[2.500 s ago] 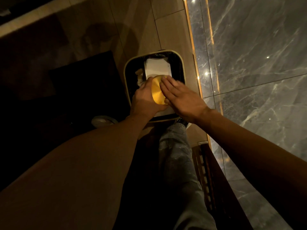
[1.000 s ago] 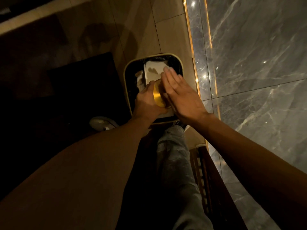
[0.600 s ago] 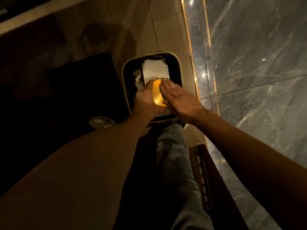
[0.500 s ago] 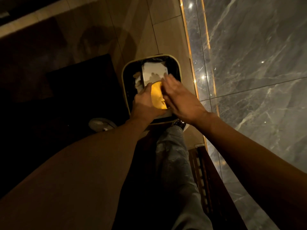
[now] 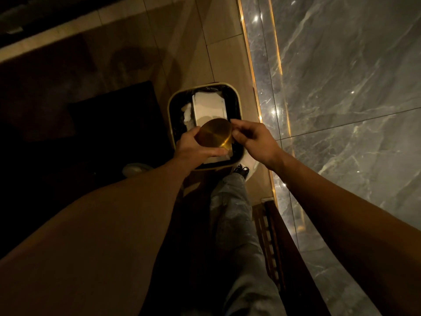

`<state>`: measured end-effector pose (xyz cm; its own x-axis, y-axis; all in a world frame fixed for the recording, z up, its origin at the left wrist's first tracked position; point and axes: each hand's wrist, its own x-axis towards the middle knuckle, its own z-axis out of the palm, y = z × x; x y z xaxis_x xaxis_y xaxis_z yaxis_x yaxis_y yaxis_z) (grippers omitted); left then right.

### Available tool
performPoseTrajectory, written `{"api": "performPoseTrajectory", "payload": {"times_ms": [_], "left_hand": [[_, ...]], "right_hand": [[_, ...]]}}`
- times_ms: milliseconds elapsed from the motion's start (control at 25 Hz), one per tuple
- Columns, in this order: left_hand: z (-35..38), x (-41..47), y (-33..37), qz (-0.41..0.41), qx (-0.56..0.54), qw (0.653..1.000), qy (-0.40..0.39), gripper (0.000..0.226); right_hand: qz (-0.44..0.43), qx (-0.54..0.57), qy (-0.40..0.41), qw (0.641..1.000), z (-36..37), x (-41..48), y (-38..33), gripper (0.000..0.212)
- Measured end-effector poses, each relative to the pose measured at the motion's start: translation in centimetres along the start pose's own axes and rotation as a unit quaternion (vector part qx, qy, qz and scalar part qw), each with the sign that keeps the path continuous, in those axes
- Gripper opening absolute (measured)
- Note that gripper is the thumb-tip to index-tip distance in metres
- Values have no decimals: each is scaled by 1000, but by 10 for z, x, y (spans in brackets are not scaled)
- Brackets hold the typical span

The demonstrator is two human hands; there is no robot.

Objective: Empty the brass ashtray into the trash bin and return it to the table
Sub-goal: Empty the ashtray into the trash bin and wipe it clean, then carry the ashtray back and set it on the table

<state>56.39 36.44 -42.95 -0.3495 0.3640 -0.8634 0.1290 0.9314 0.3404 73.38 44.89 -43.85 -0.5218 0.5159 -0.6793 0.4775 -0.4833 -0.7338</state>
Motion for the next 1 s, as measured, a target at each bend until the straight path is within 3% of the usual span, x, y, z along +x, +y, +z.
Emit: {"api": "performPoseTrajectory", "payload": {"times_ms": [200,320,400,560,720,800,880,1000], "left_hand": [[-3,-20,3,-73,-141,985,-60,95],[-7,-41,22,-94,-237,966,-55,40],[-7,-49,33,-115,-278,953,-39,21],[-14,-69,56,-139,-303,942,-48,46],[-26,-95,82,-75,-357,931,-27,27],[-33,-111,95,-15,-332,943,-19,25],[-40,-135,107,52,-274,960,-17,40],[-53,-177,126,175,-180,968,-18,82]], "right_hand": [[-8,-7,15,1000,-2,-13,-18,33],[16,22,18,999,-5,-23,-27,33],[17,37,23,999,-7,-29,-34,31],[5,31,45,999,-15,-42,-50,30],[-15,50,62,997,-27,-65,-80,27],[-27,73,79,994,-33,-81,-102,25],[-32,87,100,991,-40,-101,-125,26],[-44,107,135,984,-45,-129,-163,28]]}}
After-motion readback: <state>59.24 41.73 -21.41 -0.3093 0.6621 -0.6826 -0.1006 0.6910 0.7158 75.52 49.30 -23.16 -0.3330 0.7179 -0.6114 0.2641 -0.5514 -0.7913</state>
